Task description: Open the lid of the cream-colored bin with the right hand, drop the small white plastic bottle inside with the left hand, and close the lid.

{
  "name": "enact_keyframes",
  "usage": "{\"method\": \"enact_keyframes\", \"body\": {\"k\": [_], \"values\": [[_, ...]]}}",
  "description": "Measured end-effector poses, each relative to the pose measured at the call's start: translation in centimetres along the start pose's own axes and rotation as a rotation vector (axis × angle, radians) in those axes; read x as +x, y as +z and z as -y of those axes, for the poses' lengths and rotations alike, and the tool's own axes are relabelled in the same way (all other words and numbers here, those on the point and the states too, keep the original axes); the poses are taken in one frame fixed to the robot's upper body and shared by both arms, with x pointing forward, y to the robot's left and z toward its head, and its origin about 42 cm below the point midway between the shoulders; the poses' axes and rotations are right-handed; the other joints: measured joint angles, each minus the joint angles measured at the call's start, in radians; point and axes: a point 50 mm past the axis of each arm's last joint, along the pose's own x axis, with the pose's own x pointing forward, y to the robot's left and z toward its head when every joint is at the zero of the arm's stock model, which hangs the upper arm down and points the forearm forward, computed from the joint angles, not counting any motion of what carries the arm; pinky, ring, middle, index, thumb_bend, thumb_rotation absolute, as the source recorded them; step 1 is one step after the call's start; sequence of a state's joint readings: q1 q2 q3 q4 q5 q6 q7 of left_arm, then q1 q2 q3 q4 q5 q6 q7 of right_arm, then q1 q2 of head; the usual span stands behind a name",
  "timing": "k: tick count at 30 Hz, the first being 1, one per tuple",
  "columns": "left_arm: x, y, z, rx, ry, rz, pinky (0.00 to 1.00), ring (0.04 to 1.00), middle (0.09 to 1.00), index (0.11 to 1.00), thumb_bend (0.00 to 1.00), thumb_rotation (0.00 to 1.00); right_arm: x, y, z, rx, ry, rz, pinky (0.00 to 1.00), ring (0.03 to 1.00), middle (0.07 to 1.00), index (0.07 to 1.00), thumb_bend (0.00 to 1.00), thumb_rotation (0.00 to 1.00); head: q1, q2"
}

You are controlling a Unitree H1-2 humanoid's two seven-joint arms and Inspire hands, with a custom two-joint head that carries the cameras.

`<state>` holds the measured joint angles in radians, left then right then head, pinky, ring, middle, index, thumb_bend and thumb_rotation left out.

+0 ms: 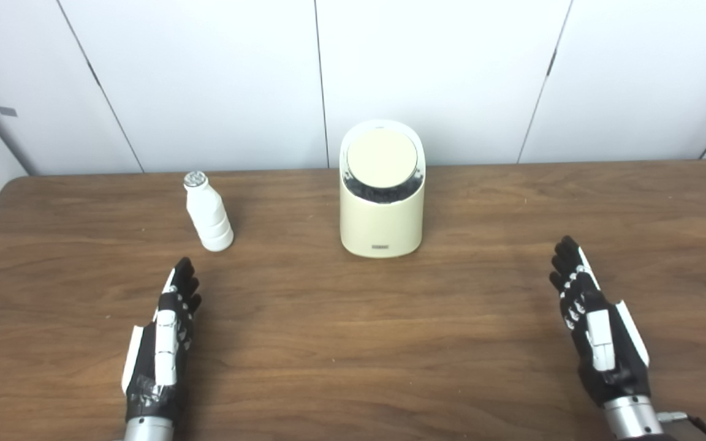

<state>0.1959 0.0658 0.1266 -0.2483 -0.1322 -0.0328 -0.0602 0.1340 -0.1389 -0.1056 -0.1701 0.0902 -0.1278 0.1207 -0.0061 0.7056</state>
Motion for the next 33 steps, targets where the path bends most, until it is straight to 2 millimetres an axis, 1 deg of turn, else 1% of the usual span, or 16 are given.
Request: {"method": "enact_keyframes", "body": {"k": [3,9,17,24,26,28,29,31,32,33], "values": [[0.0,0.0,0.0,0.011,-0.012,0.012,1.00,1.000,1.000,1.000,0.49,1.00,-0.1,0.0,0.0,0.000,0.000,0.000,1.00,1.000,1.000,1.000,0.74,1.00,0.000,0.002],[0.0,-0.1,0.0,0.018,-0.024,0.014,1.00,1.000,1.000,1.000,0.48,1.00,-0.2,0.0,0.0,-0.002,-0.001,0.003,1.00,1.000,1.000,1.000,0.72,1.00,0.000,0.005],[0.0,-0.1,-0.1,0.018,-0.023,0.014,1.00,1.000,1.000,1.000,0.49,1.00,-0.3,0.0,0.0,0.002,-0.002,0.003,1.00,1.000,1.000,1.000,0.74,1.00,-0.002,0.000],[0.0,-0.3,-0.1,0.017,-0.022,0.008,1.00,1.000,1.000,1.000,0.47,1.00,-0.4,0.1,-0.1,-0.005,0.002,-0.008,1.00,1.000,1.000,1.000,0.74,0.99,-0.011,-0.008],[0.0,-0.3,-0.1,0.017,-0.022,0.006,1.00,1.000,1.000,1.000,0.47,1.00,-0.6,0.1,-0.3,-0.052,0.010,-0.028,1.00,1.000,1.000,1.000,0.77,0.96,-0.014,-0.011],[-0.1,-0.4,-0.1,0.017,-0.022,0.002,1.00,1.000,1.000,1.000,0.50,1.00,-0.6,0.0,-0.3,-0.088,0.014,-0.063,1.00,1.000,1.000,1.000,0.79,0.85,-0.017,-0.015],[-0.1,-0.6,-0.1,0.016,-0.022,-0.003,1.00,1.000,1.000,1.000,0.50,1.00,-0.5,0.1,-0.2,-0.097,0.011,-0.073,1.00,1.000,1.000,1.000,0.78,0.83,-0.017,-0.017],[-0.2,-0.7,-0.1,0.016,-0.021,-0.008,1.00,1.000,1.000,1.000,0.50,1.00,0.0,0.4,0.1,-0.107,0.009,-0.075,1.00,1.000,1.000,1.000,0.76,0.78,-0.020,-0.018],[-0.2,-0.7,-0.1,0.018,-0.021,-0.008,1.00,1.000,1.000,1.000,0.50,1.00,0.5,0.6,0.2,-0.124,0.007,-0.067,1.00,1.000,0.997,1.000,0.76,0.76,-0.021,-0.020],[-0.2,-0.7,-0.1,0.020,-0.021,-0.009,1.00,1.000,1.000,1.000,0.50,1.00,1.1,0.9,0.3,-0.145,0.004,-0.057,1.00,1.000,0.992,1.000,0.79,0.76,-0.021,-0.020]]}}
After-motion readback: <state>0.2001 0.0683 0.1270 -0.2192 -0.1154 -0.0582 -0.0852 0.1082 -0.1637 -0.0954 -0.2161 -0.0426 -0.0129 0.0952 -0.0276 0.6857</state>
